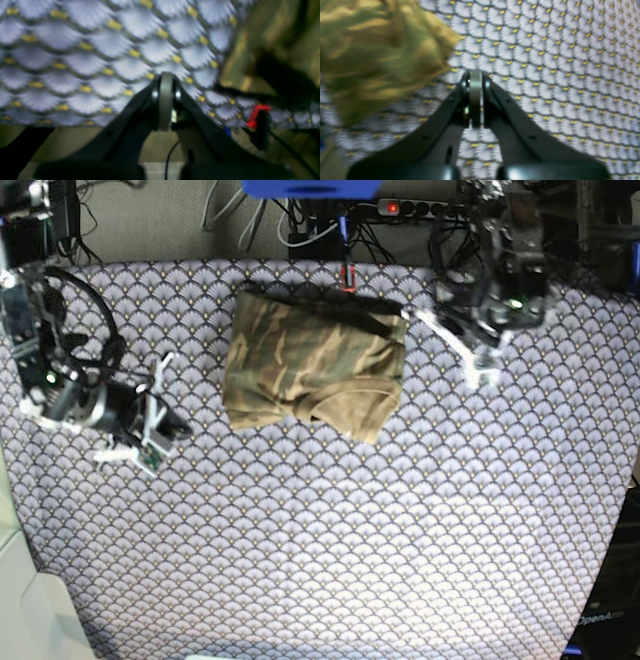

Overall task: Fold the T-shirt properly
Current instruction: 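Grip the bundle's sides with both grippers and rotate it upright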

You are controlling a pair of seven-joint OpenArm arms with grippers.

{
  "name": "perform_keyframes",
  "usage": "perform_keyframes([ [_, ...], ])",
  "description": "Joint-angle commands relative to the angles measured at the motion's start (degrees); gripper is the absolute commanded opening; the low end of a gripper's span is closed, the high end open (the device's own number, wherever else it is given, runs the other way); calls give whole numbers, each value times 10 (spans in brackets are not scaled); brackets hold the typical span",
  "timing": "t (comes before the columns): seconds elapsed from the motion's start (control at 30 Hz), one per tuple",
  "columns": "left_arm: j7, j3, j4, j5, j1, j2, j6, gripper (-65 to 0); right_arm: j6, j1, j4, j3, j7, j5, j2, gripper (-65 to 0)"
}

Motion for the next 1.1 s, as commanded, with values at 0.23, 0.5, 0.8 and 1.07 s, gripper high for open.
perform_keyframes([
  [0.23, 1, 14, -10, -3, 9, 46, 3, -650, 4, 53, -71, 7, 17, -238, -98, -650],
  [0.5, 1, 11, -65, -3, -26, 68, 3, -650, 4, 42, -110, 11, 77, -395, -191, -650],
  [0.8, 1, 8, -116, -3, -98, 95, 3, -650, 4, -13, -70, 11, 74, -401, -196, -650],
  [1.07, 1, 8, -159, -3, -177, 99, 3, -650, 4, -96, 27, 11, 72, -402, -196, -650],
])
